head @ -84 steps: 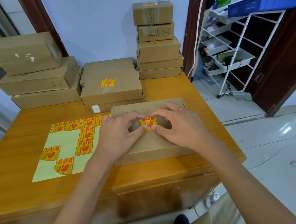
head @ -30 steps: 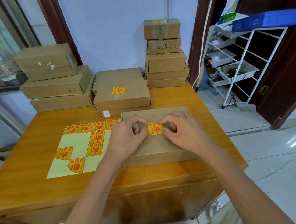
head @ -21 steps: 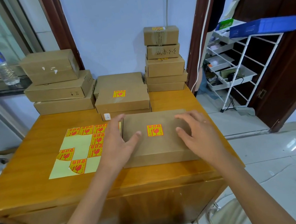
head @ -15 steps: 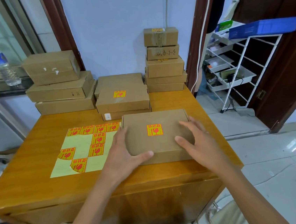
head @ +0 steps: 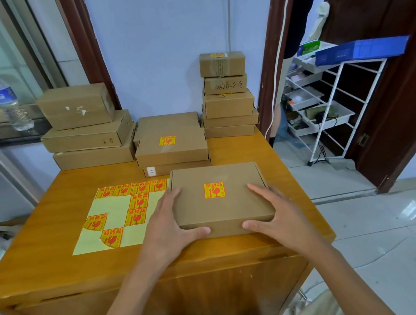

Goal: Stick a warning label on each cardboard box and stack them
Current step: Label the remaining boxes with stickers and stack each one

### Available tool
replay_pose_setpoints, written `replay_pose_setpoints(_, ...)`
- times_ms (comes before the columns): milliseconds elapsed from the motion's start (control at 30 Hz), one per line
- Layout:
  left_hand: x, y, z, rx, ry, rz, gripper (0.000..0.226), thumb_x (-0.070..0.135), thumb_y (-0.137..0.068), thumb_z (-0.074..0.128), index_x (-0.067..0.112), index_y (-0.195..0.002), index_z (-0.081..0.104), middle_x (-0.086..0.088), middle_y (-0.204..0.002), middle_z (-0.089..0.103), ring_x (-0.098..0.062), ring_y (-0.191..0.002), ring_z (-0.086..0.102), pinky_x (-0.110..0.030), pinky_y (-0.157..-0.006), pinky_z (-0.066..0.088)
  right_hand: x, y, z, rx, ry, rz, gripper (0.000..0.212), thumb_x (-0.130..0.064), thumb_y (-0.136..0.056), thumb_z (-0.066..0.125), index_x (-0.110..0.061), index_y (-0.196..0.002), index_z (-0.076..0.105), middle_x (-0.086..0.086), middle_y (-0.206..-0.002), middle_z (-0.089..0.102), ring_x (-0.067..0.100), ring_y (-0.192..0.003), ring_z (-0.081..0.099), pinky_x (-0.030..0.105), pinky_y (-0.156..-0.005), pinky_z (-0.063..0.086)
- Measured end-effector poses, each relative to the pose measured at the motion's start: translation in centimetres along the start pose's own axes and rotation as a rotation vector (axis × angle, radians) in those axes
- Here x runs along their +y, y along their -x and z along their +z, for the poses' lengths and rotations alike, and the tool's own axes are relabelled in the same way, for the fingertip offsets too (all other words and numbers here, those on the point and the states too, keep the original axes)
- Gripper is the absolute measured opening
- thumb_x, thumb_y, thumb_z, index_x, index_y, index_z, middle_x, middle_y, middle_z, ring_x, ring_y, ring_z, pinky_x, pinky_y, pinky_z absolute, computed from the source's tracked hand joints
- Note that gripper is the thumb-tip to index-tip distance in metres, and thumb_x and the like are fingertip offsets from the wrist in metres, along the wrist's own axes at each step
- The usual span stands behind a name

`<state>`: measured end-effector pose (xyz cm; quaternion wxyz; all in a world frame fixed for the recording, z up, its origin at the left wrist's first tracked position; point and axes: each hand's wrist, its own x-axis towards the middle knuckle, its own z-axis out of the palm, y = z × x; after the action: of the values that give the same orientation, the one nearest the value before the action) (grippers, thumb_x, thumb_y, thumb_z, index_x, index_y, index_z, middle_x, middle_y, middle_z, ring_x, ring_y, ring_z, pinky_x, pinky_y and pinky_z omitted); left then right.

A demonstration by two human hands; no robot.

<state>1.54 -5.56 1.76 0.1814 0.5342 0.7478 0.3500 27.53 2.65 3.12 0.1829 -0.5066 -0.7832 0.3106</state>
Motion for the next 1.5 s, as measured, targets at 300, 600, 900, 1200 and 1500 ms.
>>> replay_pose_setpoints(300,1.1,-0.3,-3.2,0.045,0.003,0.101,0.111,0.06,-0.059,0.089,0.042,-0.15,0.029,0.014,-0.155,0.032,-0.009,-0.132,0.039,-0.035,-0.107,0.045,-2.8,-0.1,-2.0,0.043,0.045,-0.066,0.093,-0.068,-0.078,0.075,-0.059,-0.155,0.024,-0.017,-0.166,0.02,0.016,-0.143,0.033,0.04,-0.114,0.036)
replay_pose_setpoints(600,-0.3,-2.4,-2.3,0.002,-0.031,0.067,0.109,0.066,-0.062,0.085,0.044,-0.15,0.023,0.012,-0.159,0.026,-0.014,-0.138,0.037,-0.036,-0.109,0.045,-1.8,-3.2,-0.8,0.006,0.023,-0.064,0.093,-0.07,-0.075,0.077,-0.06,-0.153,0.026,-0.018,-0.167,0.019,0.016,-0.141,0.035,0.041,-0.113,0.038)
replay_pose_setpoints(900,-2.4,-5.3,-1.3,-0.025,-0.136,0.027,0.115,0.078,-0.06,0.076,0.046,-0.151,0.013,0.01,-0.164,0.02,-0.02,-0.144,0.037,-0.041,-0.111,0.046,-0.3,-6.5,0.8,-0.031,0.009,-0.04,0.093,-0.076,-0.072,0.074,-0.067,-0.149,0.023,-0.017,-0.162,0.028,0.016,-0.138,0.04,0.046,-0.112,0.043)
replay_pose_setpoints(1200,-0.9,-6.5,-7.1,-0.023,-0.015,0.049,0.087,0.093,-0.077,0.034,0.052,-0.152,0.019,0.022,-0.161,0.028,-0.008,-0.142,0.038,-0.043,-0.111,0.043,-4.2,-7.8,-2.6,0.006,-0.067,-0.105,0.091,-0.095,-0.073,0.046,-0.066,-0.153,0.015,-0.037,-0.166,-0.001,-0.006,-0.154,0.007,0.038,-0.12,0.026)
replay_pose_setpoints(1500,0.2,-26.6,-14.3,0.044,0.233,-0.166,0.079,0.078,-0.095,0.027,0.029,-0.156,0.033,0.012,-0.158,0.035,-0.018,-0.148,0.032,-0.039,-0.116,0.025,-16.5,-27.9,-1.1,0.003,-0.146,-0.183,0.051,-0.054,-0.109,0.035,-0.024,-0.149,0.044,0.0,-0.151,0.051,0.02,-0.136,0.049,0.037,-0.1,0.041)
